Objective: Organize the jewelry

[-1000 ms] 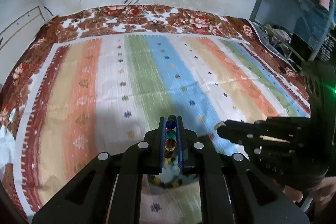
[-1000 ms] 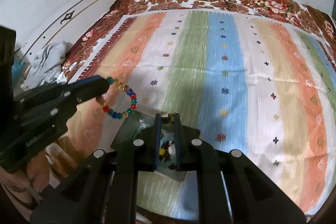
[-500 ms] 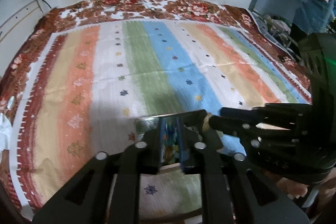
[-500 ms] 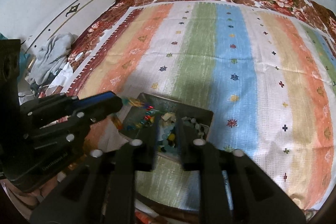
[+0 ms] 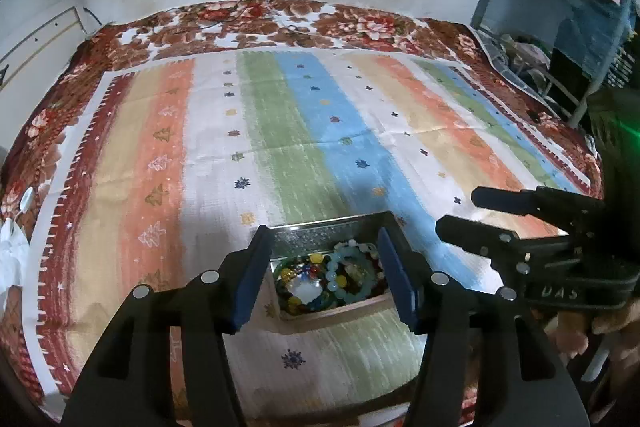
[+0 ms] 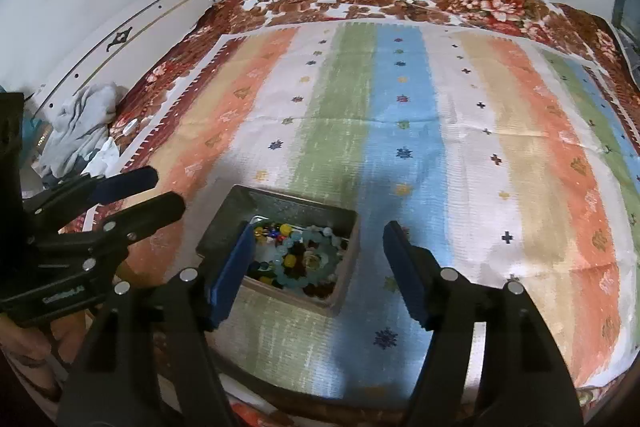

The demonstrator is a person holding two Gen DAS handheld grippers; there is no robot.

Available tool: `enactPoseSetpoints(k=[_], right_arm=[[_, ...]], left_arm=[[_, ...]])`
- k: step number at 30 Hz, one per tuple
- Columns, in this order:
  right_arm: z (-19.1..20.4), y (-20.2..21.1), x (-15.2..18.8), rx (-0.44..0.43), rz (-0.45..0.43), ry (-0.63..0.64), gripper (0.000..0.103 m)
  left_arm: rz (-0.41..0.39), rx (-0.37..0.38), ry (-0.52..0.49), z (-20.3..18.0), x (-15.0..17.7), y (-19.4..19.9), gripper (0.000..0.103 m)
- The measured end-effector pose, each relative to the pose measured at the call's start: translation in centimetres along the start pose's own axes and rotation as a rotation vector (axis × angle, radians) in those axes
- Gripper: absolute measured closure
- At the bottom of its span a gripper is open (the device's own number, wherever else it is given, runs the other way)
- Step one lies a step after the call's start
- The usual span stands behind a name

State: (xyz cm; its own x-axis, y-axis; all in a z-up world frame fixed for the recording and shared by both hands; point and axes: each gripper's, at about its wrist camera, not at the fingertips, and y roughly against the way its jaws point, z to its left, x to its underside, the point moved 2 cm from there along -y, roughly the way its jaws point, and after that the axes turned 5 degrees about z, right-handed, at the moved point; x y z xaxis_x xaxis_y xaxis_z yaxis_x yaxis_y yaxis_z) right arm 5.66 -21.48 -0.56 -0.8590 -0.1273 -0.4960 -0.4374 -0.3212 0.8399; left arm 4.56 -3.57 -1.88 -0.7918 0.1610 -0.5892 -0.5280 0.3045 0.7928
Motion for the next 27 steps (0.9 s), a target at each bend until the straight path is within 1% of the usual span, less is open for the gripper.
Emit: enactPoseSetpoints(k=[1, 3, 4, 6, 7, 8, 9, 10, 11, 13, 17, 19, 21, 22, 25, 27], right_arm=[[-0.1, 0.2, 0.2, 0.004, -0.006, -0.002, 0.031], [-0.2, 0.6, 0.4, 0.007, -0.019, -0.006, 0.03], [-0.2, 0.7, 0.5, 0.008, -0.026, -0.008, 0.028], [-0.3, 1.0, 0.7, 0.014, -0.039, -0.01, 0.022], [-0.3, 1.1, 0.8, 0.019, -0.045, -0.01, 0.021], [-0.3, 1.2, 0.9, 0.022, -0.048, -0.009, 0.017], [-0.3, 1.4, 1.1, 0.026, -0.05, -0.003, 0.014], [-0.3, 1.5, 1.3, 0.028, -0.055, -0.001, 0.012], [-0.4, 1.6, 1.4, 0.031, -0.059, -0.001, 0.012], [-0.4, 1.9, 1.8, 0.04, -0.07, 0.006, 0.01], [-0.3, 2.4, 2.4, 0.049, -0.091, 0.022, 0.007], [-0.3, 2.7, 2.6, 0.052, -0.11, 0.023, 0.006], [-0.3, 3.0, 2.9, 0.059, -0.123, 0.028, 0.005], [-0.4, 3.1, 3.1, 0.064, -0.13, 0.026, 0.005], [-0.8, 3.5, 3.4, 0.062, -0.148, 0.013, 0.005], [-0.9, 3.7, 3.7, 0.062, -0.157, 0.009, 0.005]], left_arm=[[-0.002, 0.001, -0.002, -0.1, 0.1, 0.1, 0.044], [-0.007, 0.001, -0.006, -0.2, 0.3, 0.3, 0.042], [-0.009, -0.002, -0.008, -0.2, 0.4, 0.4, 0.039], [-0.012, -0.001, -0.008, -0.3, 0.7, 0.6, 0.035], [-0.012, -0.001, -0.01, -0.3, 0.6, 0.6, 0.032], [-0.014, -0.005, -0.013, -0.4, 0.8, 0.6, 0.029], [-0.023, -0.012, -0.015, -0.5, 1.0, 0.7, 0.021], [-0.03, -0.013, -0.014, -0.6, 1.2, 0.8, 0.017], [-0.038, -0.008, -0.009, -0.6, 1.4, 0.9, 0.016], [-0.043, -0.004, 0.004, -0.5, 1.8, 1.2, 0.01], [-0.053, -0.007, 0.01, -0.4, 2.2, 1.4, 0.008], [-0.077, 0.007, 0.015, -0.4, 2.5, 1.8, 0.008], [-0.094, 0.004, 0.029, -0.3, 2.8, 2.1, 0.008], [-0.102, -0.004, 0.028, -0.3, 2.9, 2.1, 0.008], [-0.13, -0.06, 0.001, -0.5, 3.4, 2.4, 0.007], [-0.148, -0.074, -0.017, -0.7, 3.5, 2.6, 0.006]])
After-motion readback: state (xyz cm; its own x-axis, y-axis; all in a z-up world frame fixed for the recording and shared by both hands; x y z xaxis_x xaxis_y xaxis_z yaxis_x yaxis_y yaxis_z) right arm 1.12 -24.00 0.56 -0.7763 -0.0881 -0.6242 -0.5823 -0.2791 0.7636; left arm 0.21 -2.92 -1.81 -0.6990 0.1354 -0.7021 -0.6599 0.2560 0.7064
